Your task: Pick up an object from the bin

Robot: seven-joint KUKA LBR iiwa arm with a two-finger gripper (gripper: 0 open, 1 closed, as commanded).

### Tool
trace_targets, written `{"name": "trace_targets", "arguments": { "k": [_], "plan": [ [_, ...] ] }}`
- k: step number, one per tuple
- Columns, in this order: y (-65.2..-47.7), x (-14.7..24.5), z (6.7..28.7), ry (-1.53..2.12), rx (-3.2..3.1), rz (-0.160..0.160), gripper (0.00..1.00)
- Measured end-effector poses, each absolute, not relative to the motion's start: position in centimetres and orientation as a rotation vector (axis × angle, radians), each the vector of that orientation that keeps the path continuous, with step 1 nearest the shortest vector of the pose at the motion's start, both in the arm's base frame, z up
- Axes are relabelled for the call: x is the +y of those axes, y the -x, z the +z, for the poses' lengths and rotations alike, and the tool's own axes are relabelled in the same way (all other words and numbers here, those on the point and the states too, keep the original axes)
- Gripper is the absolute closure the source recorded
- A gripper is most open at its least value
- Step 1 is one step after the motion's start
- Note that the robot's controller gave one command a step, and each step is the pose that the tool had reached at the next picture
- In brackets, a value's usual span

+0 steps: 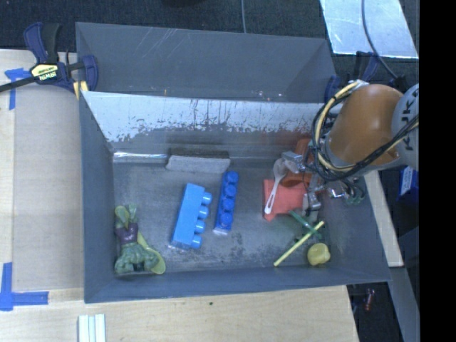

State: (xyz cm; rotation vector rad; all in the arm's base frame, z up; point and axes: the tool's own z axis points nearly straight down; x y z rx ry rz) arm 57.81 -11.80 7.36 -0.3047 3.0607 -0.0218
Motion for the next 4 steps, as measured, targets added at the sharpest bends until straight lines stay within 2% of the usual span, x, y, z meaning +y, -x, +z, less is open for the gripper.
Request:
{"name": "trace_targets", "arguments": {
  "k": [1,2,3,4],
  "plan": [
    [-57.1,-11.7,7.2,0.025,3.064,-0.003,1.00],
    [-57.1,-11.7,7.2,0.025,3.065,-0.003,1.00],
    [-56.2,-11.4,12.7,-0.028,3.069,-0.004,1.00],
    [-54.6,-13.2,20.4,0.055,3.068,-0.006,1.00]
  ]
}}
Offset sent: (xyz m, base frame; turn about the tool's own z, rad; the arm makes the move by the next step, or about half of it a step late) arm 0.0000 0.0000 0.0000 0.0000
